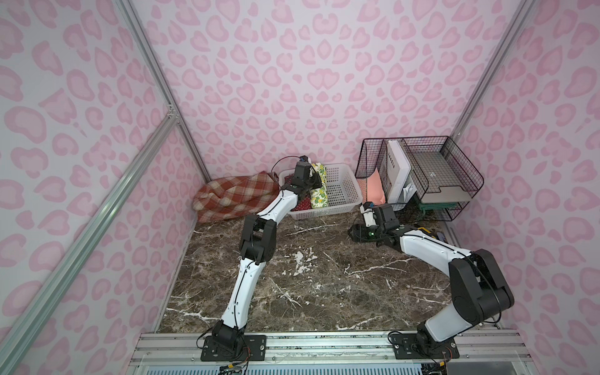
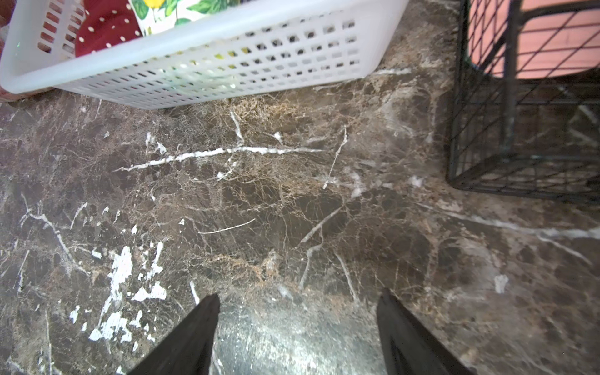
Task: Roll up the skirts
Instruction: Place the skirt in the basket.
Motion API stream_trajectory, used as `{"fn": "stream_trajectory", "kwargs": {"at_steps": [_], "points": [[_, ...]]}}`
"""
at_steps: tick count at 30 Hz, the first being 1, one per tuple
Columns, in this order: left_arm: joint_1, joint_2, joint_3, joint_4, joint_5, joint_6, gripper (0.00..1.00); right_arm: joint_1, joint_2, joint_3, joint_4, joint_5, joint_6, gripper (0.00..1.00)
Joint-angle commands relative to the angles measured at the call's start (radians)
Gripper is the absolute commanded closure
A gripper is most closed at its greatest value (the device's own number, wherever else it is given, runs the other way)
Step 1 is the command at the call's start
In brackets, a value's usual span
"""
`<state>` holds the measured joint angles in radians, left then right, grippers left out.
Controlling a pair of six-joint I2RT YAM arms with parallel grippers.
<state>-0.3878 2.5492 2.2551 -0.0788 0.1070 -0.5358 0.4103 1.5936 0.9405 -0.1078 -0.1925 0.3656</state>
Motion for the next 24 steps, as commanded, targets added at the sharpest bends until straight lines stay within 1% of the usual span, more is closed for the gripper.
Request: {"fn": "stream_trajectory", "kwargs": {"at_steps": [1, 3, 6, 8, 11, 12, 14, 16, 18, 20, 21, 23, 24], "points": [[0.007, 0.010, 0.004, -0.074, -0.027, 0.025, 1.00, 0.001, -0.008, -0.003, 0.010, -0.011, 0.001, 0.20], [0.013, 0.021, 0.004, -0.084, -0.042, 0.028, 1.00, 0.000, -0.012, -0.005, 0.012, -0.011, 0.000, 0.20], [0.021, 0.057, 0.035, -0.087, -0.028, 0.029, 1.00, 0.001, -0.014, -0.003, 0.010, -0.010, -0.001, 0.20], [0.026, 0.090, 0.089, -0.121, -0.011, 0.039, 1.00, 0.001, -0.015, -0.003, 0.010, -0.011, 0.001, 0.20], [0.027, 0.157, 0.213, -0.221, 0.040, 0.059, 1.00, 0.001, -0.013, -0.003, 0.008, -0.013, 0.000, 0.20], [0.028, 0.178, 0.249, -0.259, 0.058, 0.064, 0.96, 0.000, -0.013, -0.003, 0.009, -0.014, -0.002, 0.20], [0.029, 0.189, 0.265, -0.296, 0.061, 0.059, 0.77, 0.001, -0.011, 0.000, 0.006, -0.013, -0.001, 0.20], [0.028, 0.181, 0.265, -0.324, 0.068, 0.059, 0.64, 0.000, -0.013, 0.003, -0.001, -0.013, -0.002, 0.20], [0.028, 0.164, 0.266, -0.348, 0.071, 0.060, 0.56, 0.001, -0.021, 0.003, -0.002, -0.010, -0.004, 0.20], [0.027, 0.141, 0.262, -0.359, 0.075, 0.068, 0.53, 0.001, -0.032, 0.005, -0.009, -0.002, -0.004, 0.20], [0.025, 0.129, 0.261, -0.370, 0.070, 0.071, 0.41, 0.001, -0.042, 0.006, -0.010, 0.000, -0.006, 0.20], [0.024, 0.106, 0.261, -0.386, 0.086, 0.082, 0.30, 0.000, -0.053, 0.007, -0.010, 0.004, -0.007, 0.20], [0.019, 0.092, 0.261, -0.403, 0.072, 0.085, 0.21, 0.001, -0.059, 0.009, -0.012, 0.004, -0.007, 0.20]]}}
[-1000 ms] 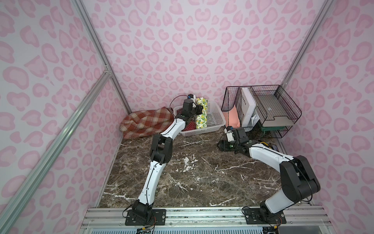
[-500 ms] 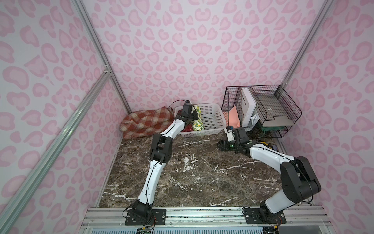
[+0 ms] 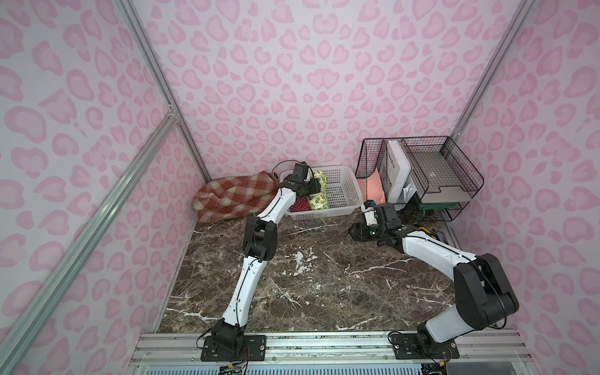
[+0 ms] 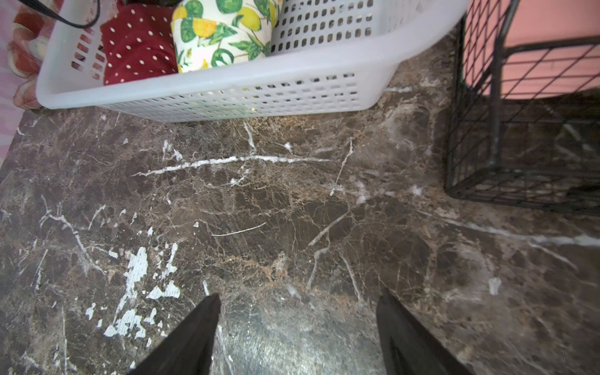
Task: Roll up the skirts
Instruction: Place the skirt in the basket.
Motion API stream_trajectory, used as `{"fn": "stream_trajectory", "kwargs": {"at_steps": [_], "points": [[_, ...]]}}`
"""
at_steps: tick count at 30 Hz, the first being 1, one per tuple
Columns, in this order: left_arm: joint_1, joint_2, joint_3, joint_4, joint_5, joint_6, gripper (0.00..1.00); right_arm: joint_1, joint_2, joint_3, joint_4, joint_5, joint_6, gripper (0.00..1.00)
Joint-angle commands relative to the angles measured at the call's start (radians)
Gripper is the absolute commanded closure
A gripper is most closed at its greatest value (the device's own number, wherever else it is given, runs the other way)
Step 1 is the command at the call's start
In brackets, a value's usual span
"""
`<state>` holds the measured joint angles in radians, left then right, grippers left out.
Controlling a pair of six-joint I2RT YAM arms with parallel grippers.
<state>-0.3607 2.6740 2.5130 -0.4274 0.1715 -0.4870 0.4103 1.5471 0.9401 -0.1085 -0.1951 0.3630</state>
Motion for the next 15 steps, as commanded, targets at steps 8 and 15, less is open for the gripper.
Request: {"fn": "stream_trajectory", "kwargs": {"at_steps": [8, 15], "points": [[-0.022, -0.117, 0.001, -0.107, -0.048, 0.072, 0.02, 0.001, -0.039, 0.009, -0.014, 0.015, -0.004, 0.20], [0.026, -0.294, -0.028, -0.239, -0.183, 0.021, 0.18, 0.010, -0.071, 0.002, -0.002, 0.014, -0.005, 0.20]]}}
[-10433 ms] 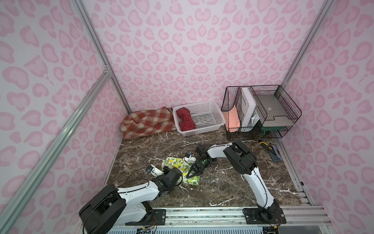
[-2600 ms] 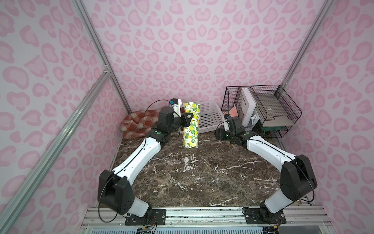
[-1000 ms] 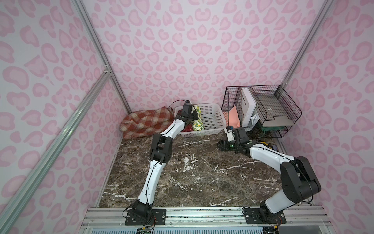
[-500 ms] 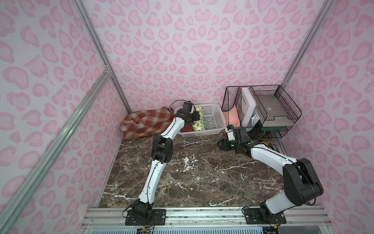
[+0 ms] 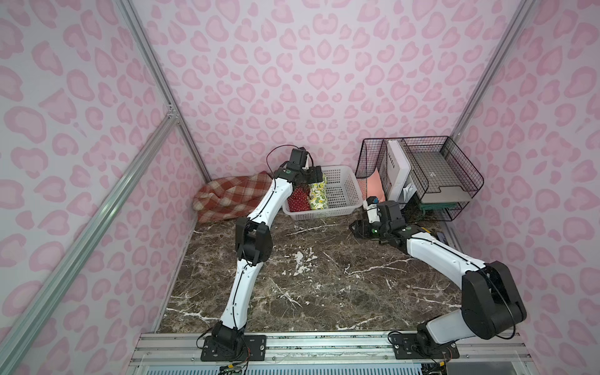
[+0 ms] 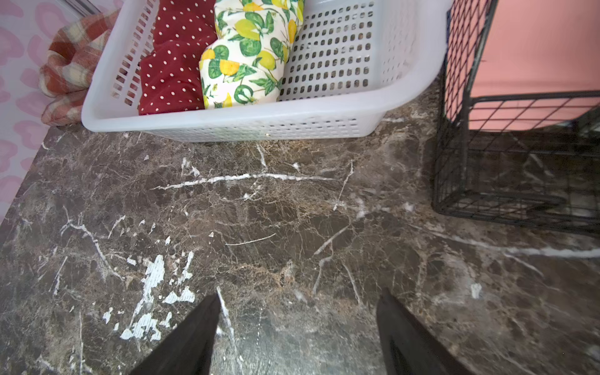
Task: Roll up the skirts
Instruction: Place the skirt in the basket, then move the skirt to the center of the board.
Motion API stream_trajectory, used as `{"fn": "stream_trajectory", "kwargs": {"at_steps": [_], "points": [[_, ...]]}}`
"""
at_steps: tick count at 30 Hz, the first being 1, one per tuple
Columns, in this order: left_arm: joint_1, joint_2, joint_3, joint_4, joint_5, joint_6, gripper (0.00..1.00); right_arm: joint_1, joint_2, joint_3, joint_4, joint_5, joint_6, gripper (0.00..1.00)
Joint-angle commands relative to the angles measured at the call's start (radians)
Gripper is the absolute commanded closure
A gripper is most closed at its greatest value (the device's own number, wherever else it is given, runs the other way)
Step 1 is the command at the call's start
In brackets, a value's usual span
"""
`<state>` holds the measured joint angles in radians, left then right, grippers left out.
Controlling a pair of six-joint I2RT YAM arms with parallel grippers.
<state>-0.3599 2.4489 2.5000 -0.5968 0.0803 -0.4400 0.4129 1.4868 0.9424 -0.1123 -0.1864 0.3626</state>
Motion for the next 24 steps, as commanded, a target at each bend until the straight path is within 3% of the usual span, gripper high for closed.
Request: {"fn": "stream_trajectory", "kwargs": {"at_steps": [1, 2, 3, 4, 5, 6, 7, 8, 11, 13, 14, 16, 17, 19, 24], "points": [[0.044, -0.118, -0.056, -0.075, -0.103, -0.031, 0.35, 0.016, -0.018, -0.001, 0.009, 0.007, -0.006, 0.21], [0.063, -0.165, -0.103, -0.074, -0.117, -0.045, 0.57, 0.026, -0.022, -0.004, 0.017, 0.005, -0.007, 0.24], [0.086, -0.220, -0.171, -0.070, -0.144, -0.073, 0.86, 0.040, -0.026, -0.004, 0.021, -0.001, -0.012, 0.32], [0.116, -0.278, -0.242, -0.070, -0.167, -0.103, 1.00, 0.054, -0.028, -0.002, 0.025, -0.012, -0.018, 0.40], [0.144, -0.326, -0.307, -0.062, -0.173, -0.131, 1.00, 0.067, -0.027, -0.001, 0.028, -0.017, -0.023, 0.57], [0.184, -0.375, -0.390, -0.044, -0.161, -0.170, 1.00, 0.083, -0.024, 0.004, 0.027, -0.021, -0.029, 0.80], [0.234, -0.420, -0.473, -0.020, -0.127, -0.220, 1.00, 0.094, -0.020, 0.008, 0.024, -0.021, -0.030, 0.94], [0.280, -0.449, -0.536, -0.005, -0.091, -0.269, 1.00, 0.105, -0.017, 0.010, 0.023, -0.021, -0.033, 1.00], [0.433, -0.472, -0.670, -0.030, 0.033, -0.414, 1.00, 0.139, -0.012, 0.013, 0.023, -0.015, -0.034, 1.00], [0.504, -0.442, -0.696, -0.096, 0.049, -0.452, 1.00, 0.162, -0.010, 0.015, 0.023, -0.013, -0.040, 0.98], [0.521, -0.423, -0.697, -0.115, 0.049, -0.448, 0.96, 0.170, -0.011, 0.018, 0.021, -0.006, -0.041, 0.95], [0.540, -0.372, -0.677, -0.160, 0.024, -0.438, 0.67, 0.181, -0.008, 0.021, 0.014, 0.001, -0.046, 0.77], [0.545, -0.351, -0.666, -0.169, 0.022, -0.435, 0.61, 0.181, -0.007, 0.023, 0.011, 0.005, -0.048, 0.68], [0.549, -0.310, -0.654, -0.167, 0.021, -0.450, 0.45, 0.181, -0.003, 0.025, 0.005, 0.024, -0.050, 0.61], [0.547, -0.249, -0.675, -0.120, 0.035, -0.527, 0.40, 0.181, 0.014, 0.038, -0.011, 0.062, -0.056, 0.53]]}}
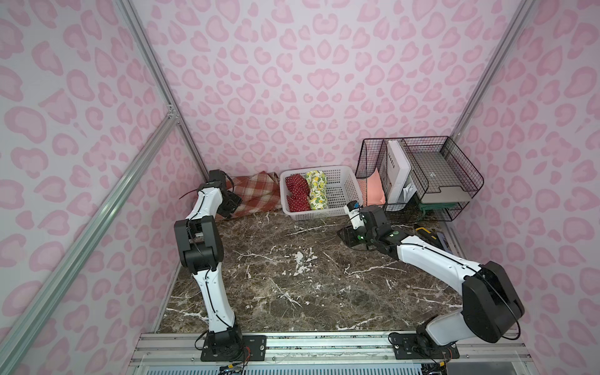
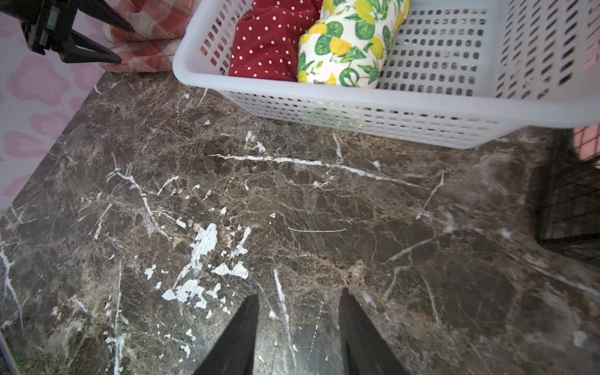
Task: Roll up the skirts
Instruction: Move the skirt to the center of the board.
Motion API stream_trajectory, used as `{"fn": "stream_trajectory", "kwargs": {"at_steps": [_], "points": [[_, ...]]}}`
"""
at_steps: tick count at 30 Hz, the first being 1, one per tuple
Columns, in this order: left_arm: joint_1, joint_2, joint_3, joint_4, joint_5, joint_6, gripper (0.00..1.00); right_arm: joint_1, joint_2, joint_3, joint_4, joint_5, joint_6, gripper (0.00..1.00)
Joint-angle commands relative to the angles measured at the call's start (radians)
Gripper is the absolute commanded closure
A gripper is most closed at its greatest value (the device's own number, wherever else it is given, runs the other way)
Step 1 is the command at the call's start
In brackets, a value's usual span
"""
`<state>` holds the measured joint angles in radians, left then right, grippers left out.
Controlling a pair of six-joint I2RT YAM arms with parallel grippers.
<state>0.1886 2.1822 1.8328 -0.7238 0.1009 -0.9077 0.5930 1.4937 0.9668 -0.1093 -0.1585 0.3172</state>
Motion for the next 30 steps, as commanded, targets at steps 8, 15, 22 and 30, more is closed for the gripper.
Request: {"fn": "stream_trajectory", "kwargs": {"at_steps": [8, 15, 22, 30], "points": [[-0.018, 0.089, -0.008, 0.042, -0.032, -0.105, 0.41, -0.001, 0.045, 0.032, -0.027, 0.054, -0.014, 0.51], [-0.021, 0.101, 0.010, 0.033, -0.114, -0.119, 0.69, -0.001, 0.030, 0.026, -0.036, 0.065, -0.015, 0.52], [-0.024, 0.151, 0.075, -0.021, -0.179, -0.094, 1.00, -0.001, 0.016, 0.013, -0.036, 0.070, -0.019, 0.53], [-0.078, -0.027, -0.165, 0.091, -0.186, -0.198, 0.37, -0.002, 0.040, 0.014, -0.026, 0.062, -0.018, 0.48]]}}
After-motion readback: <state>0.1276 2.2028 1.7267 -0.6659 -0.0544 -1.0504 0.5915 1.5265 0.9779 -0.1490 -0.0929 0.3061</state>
